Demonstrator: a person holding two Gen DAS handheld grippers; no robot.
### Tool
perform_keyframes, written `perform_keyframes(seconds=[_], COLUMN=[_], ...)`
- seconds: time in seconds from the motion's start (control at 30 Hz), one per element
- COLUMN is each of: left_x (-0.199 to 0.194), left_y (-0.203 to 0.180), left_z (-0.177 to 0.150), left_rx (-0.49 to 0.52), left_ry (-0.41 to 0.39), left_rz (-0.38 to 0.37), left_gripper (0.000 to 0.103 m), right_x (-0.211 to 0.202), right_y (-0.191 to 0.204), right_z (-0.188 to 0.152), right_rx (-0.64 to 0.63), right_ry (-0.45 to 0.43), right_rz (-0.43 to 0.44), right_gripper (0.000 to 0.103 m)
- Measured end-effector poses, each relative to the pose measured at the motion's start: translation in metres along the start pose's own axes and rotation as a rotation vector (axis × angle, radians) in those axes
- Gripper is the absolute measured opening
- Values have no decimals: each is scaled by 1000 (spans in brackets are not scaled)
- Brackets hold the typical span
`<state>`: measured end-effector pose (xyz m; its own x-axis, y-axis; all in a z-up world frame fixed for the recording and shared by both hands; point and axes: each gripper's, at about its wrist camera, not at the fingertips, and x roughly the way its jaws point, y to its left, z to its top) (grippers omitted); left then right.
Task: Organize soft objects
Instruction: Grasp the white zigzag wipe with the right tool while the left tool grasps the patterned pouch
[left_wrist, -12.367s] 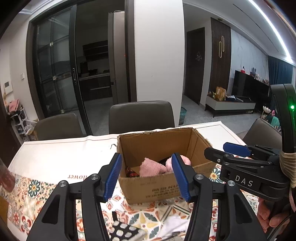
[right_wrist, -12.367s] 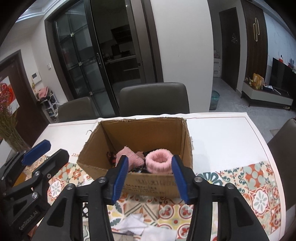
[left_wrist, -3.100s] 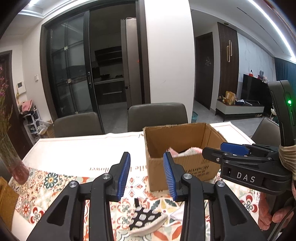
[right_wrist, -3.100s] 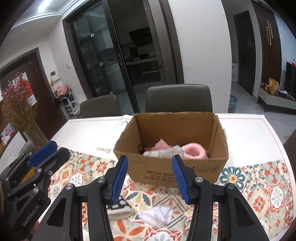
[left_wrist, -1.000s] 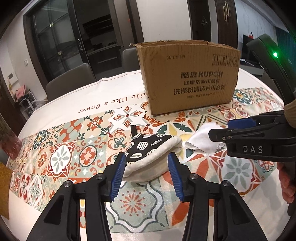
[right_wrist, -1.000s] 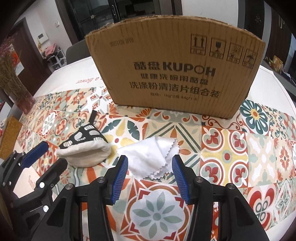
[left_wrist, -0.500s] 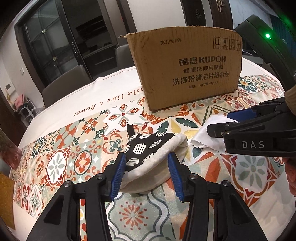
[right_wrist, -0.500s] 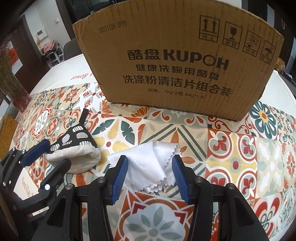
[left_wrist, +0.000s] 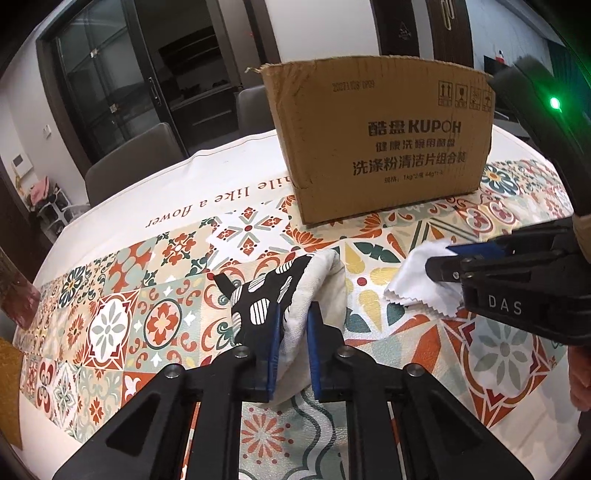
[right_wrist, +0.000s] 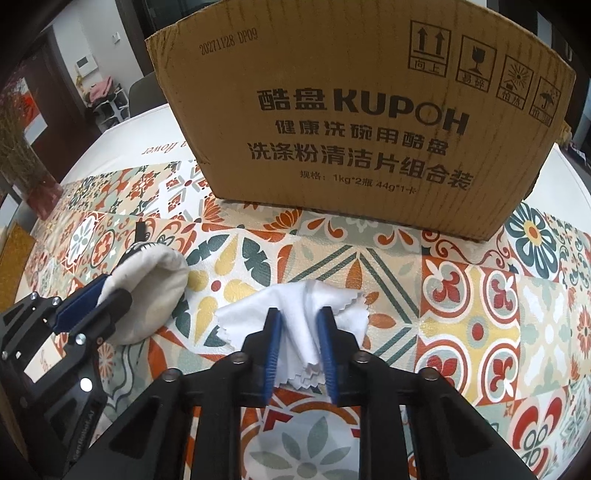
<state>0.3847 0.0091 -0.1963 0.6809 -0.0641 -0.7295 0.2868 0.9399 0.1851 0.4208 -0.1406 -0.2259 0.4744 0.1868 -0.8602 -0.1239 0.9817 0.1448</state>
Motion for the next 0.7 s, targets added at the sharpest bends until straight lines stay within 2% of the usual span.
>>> perform_keyframes(seconds=[0.17, 0.3, 0.47, 0.53, 0.57, 0.67, 0.7], left_x=[-7, -15, -27, -29, -30, -34, -35], left_y=[6, 11, 11, 10, 10, 9, 8], left_z=[4, 8, 10, 10, 10, 8, 7], left_rx=[-69, -123, -138, -136, -138, -137, -137], left_ry=[0, -8, -30, -34, -37, -39, -41], left_rz=[-38, -65, -58, -44, -40, -32, -27], left_gripper=[12, 12, 11, 11, 11, 11, 11], right_x=[-11, -26, -39, -38, -37, -31, -30], right_y=[0, -1, 1, 0, -2, -2, -1], right_z=[1, 3, 4, 4, 4, 2, 0], right_rx=[10, 16, 14, 16, 19, 23, 18], right_ry=[-20, -48, -75, -68, -56, -33, -36], right_rz=[19, 35, 39, 39, 50, 53, 51], right_gripper=[13, 13, 13, 17, 23, 59, 63])
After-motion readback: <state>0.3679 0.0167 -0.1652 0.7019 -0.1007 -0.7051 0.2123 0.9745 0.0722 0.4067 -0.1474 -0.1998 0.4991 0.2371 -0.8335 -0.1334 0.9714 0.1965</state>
